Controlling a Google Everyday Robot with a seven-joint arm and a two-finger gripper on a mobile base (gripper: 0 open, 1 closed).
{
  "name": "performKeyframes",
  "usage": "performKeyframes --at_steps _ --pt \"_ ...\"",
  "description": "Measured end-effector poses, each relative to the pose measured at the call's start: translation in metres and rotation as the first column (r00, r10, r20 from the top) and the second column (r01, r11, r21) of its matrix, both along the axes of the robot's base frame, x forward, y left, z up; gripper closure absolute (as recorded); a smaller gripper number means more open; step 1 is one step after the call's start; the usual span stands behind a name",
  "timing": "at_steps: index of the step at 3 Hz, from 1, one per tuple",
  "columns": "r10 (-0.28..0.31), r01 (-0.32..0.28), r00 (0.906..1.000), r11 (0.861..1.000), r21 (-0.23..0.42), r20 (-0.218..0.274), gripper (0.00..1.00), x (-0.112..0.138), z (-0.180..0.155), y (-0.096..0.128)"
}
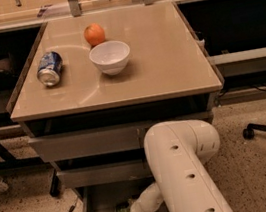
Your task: Pick green jalapeno chip bag from bottom drawer and place on counter
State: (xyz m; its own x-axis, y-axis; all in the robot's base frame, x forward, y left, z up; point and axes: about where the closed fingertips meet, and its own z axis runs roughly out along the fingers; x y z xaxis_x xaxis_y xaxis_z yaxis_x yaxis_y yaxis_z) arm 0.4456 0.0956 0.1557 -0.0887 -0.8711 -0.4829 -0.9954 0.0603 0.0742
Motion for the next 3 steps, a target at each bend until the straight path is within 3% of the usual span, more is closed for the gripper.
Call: performKeyframes --at_steps 2,3 --pt "0.005 -0.005 0.9999 1.0 -0.014 0.013 0.0 0.01 -0.032 0.003" --pt "-0.009 0.008 0.9999 1.0 -0.026 -0.013 0.15 0.008 -0.046 0.0"
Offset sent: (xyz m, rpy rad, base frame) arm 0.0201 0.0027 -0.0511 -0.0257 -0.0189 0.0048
